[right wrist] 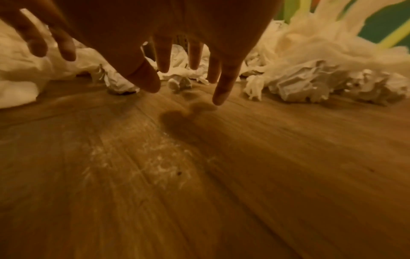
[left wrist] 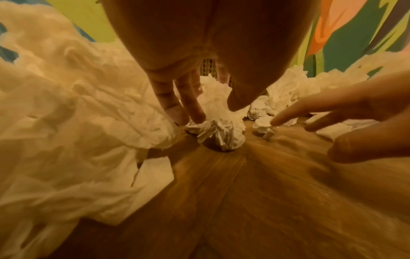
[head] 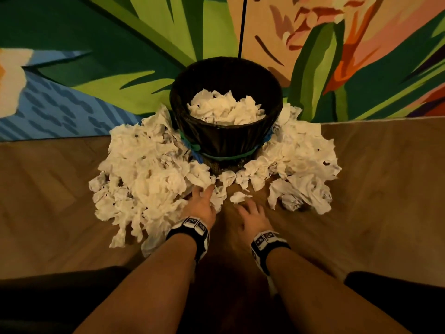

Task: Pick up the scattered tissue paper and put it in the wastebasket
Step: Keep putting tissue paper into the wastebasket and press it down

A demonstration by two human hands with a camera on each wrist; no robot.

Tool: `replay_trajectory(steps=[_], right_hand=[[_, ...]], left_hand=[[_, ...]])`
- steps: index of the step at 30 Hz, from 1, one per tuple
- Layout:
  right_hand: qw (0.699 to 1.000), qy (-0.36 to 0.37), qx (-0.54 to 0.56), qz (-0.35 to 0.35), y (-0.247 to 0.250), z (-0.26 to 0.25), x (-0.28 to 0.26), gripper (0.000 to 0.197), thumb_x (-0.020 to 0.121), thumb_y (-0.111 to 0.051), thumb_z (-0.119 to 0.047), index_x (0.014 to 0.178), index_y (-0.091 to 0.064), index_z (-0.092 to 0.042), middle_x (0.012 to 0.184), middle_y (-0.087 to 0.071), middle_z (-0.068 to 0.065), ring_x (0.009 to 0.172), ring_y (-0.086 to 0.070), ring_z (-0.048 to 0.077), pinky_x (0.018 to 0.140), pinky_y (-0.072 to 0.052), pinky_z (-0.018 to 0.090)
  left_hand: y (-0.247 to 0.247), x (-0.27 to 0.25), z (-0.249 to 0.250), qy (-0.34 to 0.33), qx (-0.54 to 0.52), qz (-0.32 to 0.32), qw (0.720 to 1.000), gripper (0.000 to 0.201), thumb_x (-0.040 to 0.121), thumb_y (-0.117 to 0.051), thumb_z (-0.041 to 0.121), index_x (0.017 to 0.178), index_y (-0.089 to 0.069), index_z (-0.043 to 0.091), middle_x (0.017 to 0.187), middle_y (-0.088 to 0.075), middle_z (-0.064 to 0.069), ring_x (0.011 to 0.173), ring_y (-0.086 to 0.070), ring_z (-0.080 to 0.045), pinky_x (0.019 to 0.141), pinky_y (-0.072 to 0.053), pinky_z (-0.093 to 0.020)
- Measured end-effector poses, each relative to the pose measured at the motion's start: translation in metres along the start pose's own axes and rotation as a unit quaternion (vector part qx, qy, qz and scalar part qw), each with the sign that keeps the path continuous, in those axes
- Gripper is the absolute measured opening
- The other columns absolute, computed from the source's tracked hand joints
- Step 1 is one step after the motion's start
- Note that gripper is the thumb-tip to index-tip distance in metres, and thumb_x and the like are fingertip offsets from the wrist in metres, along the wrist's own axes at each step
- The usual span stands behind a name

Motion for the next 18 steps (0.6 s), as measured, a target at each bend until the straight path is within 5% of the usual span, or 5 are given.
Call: replay_trajectory(steps=[4,6,9,15,18], right_hand=[[0.999,0.020,-0.035,-0.020,0.006,-0.009,0.019,0.079,0.086,-0.061,-0.027,0.148,-0.016,-0.047,0.158,0.017,-0.014,0.148,0.010,0.034,0.115,-0.023,0.060],[0.997,0.016,-0.049,-0.052,0.009,-0.009,0.026,0.076,0.087,-0.061,-0.026,0.148,-0.019,-0.046,0.159,0.017,-0.013,0.148,0.010,0.034,0.115,-0.022,0.061],[0.995,-0.025,-0.070,-0.071,0.011,-0.005,0.030,0.071,0.089,-0.062,-0.019,0.150,-0.028,-0.035,0.163,0.004,-0.003,0.148,0.000,0.036,0.114,-0.024,0.057],[0.987,-0.095,-0.041,-0.119,0.008,0.008,0.017,0.059,0.089,-0.061,-0.008,0.143,-0.037,-0.016,0.151,-0.029,0.015,0.137,-0.033,0.038,0.110,-0.038,0.047],[0.990,-0.104,0.076,-0.065,0.002,0.017,0.005,0.045,0.088,-0.059,-0.010,0.128,-0.040,-0.021,0.125,-0.053,0.012,0.110,-0.057,0.028,0.092,-0.050,0.040]], left_hand=[[0.005,0.007,0.002,-0.010,-0.049,0.043,0.998,0.031,0.095,-0.053,0.020,0.126,-0.057,0.017,0.134,-0.048,-0.010,0.115,-0.055,-0.030,0.094,-0.049,-0.038],[0.010,0.005,0.004,-0.003,-0.125,0.105,0.987,0.016,0.095,-0.053,0.018,0.109,-0.060,0.017,0.110,-0.061,-0.009,0.092,-0.061,-0.027,0.075,-0.048,-0.033],[0.012,-0.001,0.003,0.023,-0.246,0.164,0.955,0.020,0.096,-0.044,0.010,0.109,-0.055,0.020,0.087,-0.060,-0.003,0.069,-0.055,-0.018,0.059,-0.037,-0.024],[0.019,-0.004,-0.008,0.099,-0.301,0.194,0.928,0.017,0.092,-0.054,0.028,0.095,-0.058,0.013,0.070,-0.060,-0.005,0.065,-0.057,-0.026,0.062,-0.041,-0.028],[0.023,-0.007,-0.013,0.083,-0.228,0.214,0.946,0.004,0.089,-0.057,0.010,0.092,-0.059,0.007,0.093,-0.062,-0.016,0.085,-0.060,-0.034,0.072,-0.043,-0.031]])
Point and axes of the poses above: each hand's wrist, its own x-axis towards the middle knuckle, its own y-axis out of the back of the hand, z = x × y, the point moved 4 cm from there along x, towards the middle knuckle
